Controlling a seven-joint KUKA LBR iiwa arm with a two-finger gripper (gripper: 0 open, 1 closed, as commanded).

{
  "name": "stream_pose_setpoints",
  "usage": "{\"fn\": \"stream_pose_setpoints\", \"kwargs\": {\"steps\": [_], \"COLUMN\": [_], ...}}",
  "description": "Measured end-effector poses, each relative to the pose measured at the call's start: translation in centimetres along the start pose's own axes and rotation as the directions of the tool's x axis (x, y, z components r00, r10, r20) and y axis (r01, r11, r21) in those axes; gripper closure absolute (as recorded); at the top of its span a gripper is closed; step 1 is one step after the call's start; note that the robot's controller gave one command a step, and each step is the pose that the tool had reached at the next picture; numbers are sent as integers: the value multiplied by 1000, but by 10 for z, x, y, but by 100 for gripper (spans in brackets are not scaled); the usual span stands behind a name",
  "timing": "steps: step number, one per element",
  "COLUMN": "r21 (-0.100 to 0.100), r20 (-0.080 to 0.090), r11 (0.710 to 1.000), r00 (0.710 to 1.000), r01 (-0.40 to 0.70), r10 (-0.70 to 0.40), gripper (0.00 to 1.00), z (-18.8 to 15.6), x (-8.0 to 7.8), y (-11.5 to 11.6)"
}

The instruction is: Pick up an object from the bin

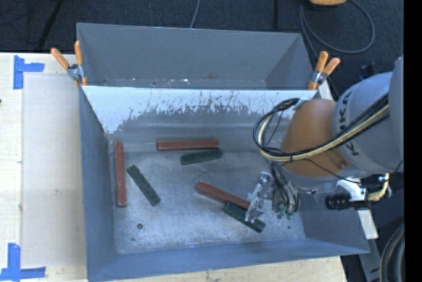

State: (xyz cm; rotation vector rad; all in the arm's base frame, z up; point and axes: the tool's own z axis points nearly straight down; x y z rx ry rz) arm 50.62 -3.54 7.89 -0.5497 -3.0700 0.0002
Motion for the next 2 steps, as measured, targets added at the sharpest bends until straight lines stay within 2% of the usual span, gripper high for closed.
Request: {"fn": "stream_pose_setpoints", "kwargs": {"steps": [1, 2], "r21": [0, -7], "r20": [0, 31], "r11": [1000, 999], "r00": [1000, 999], "r01": [1, -33], "r10": [-1, 34], "gripper": [100, 100], "z": [0, -183], "x": [0, -18], "y": [0, -10]}}
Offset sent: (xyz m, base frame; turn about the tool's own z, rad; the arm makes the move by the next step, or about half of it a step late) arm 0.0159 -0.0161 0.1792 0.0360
